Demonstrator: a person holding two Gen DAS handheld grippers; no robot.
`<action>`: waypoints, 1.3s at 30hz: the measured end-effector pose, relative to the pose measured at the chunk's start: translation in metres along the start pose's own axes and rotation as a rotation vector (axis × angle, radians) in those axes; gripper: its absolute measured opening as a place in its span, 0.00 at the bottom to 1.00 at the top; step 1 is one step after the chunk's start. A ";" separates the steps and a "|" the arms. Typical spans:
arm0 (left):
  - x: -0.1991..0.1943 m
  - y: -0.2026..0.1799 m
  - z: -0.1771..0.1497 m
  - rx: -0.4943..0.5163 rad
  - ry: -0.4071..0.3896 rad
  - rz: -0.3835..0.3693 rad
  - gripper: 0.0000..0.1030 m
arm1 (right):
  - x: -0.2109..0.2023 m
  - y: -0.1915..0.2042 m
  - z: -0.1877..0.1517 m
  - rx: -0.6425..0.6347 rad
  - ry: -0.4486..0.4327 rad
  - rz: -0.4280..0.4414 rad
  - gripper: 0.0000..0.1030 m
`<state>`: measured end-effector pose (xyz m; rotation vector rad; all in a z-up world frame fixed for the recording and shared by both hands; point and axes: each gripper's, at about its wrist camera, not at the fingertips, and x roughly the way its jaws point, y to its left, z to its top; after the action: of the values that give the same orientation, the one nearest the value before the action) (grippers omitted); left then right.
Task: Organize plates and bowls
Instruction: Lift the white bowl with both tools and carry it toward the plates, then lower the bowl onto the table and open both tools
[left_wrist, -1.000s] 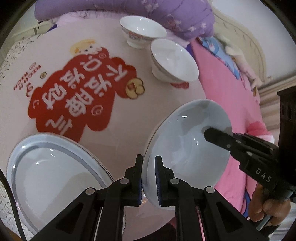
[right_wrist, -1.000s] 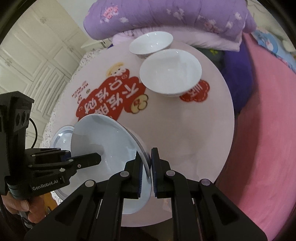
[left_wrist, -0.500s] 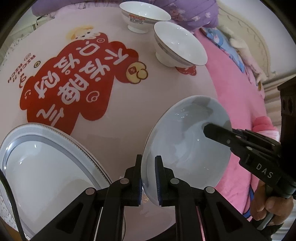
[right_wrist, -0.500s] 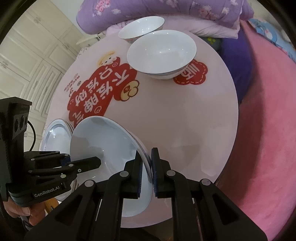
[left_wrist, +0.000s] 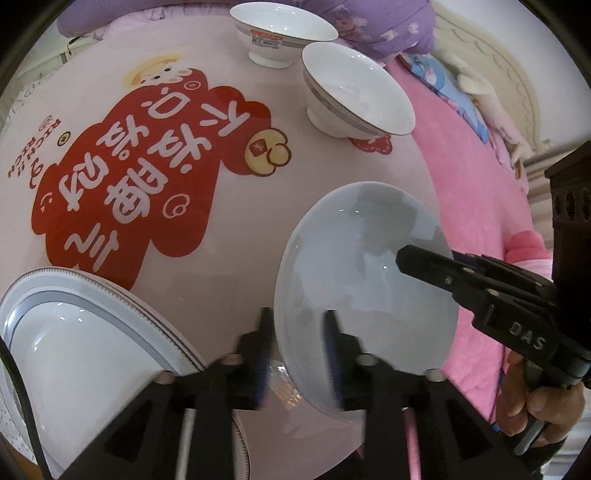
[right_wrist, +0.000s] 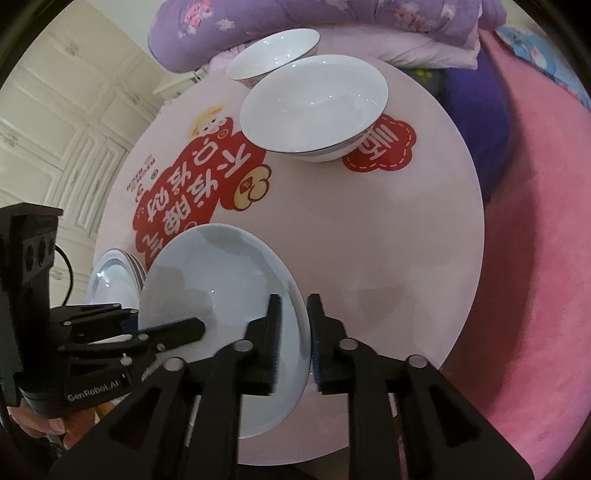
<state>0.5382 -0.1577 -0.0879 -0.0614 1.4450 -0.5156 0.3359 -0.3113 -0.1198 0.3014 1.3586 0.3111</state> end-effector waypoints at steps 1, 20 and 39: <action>-0.001 0.000 0.001 0.002 -0.013 0.004 0.51 | -0.001 -0.001 0.000 0.005 -0.009 0.005 0.55; -0.076 0.012 0.005 0.003 -0.309 0.067 0.93 | -0.059 -0.005 0.018 0.079 -0.295 0.070 1.00; -0.108 0.027 0.041 -0.087 -0.438 0.075 0.97 | -0.081 -0.026 0.071 0.048 -0.363 -0.058 0.99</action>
<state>0.5817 -0.1045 0.0088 -0.1781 1.0362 -0.3501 0.3922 -0.3689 -0.0440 0.3399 1.0154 0.1648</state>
